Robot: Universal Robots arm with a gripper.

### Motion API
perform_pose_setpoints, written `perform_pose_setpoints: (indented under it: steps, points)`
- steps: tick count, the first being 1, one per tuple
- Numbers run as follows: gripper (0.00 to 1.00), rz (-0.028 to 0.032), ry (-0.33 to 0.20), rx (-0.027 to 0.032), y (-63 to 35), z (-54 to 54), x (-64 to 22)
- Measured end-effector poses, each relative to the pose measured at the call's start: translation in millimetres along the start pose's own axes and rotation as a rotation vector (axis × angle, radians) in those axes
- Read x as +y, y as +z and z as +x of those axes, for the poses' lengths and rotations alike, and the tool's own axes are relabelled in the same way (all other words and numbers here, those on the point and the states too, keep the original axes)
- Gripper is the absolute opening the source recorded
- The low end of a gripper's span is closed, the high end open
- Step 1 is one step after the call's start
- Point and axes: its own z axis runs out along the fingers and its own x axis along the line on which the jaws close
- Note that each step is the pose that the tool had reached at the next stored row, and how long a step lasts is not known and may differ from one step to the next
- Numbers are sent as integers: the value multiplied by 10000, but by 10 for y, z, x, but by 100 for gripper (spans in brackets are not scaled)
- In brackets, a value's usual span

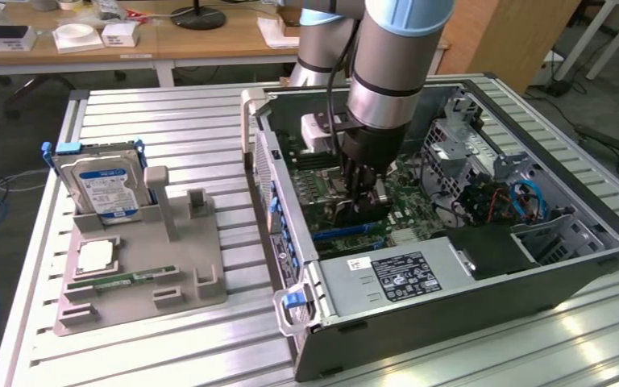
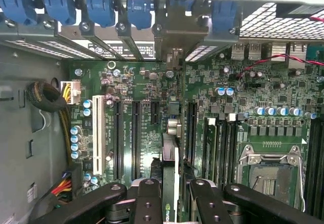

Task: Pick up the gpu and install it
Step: 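Insert the gpu into the slot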

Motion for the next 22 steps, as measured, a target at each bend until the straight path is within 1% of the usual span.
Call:
perform_pose_setpoints:
  steps: [10, 12, 17, 22]
  points:
    - [26, 1, 0, -1, 64, 1, 10]
    - [26, -1, 1, 0, 67, 1, 13]
    - [26, 3, 1, -23, 82, 0, 13]
    - [26, 0, 1, -18, 93, 1, 17]
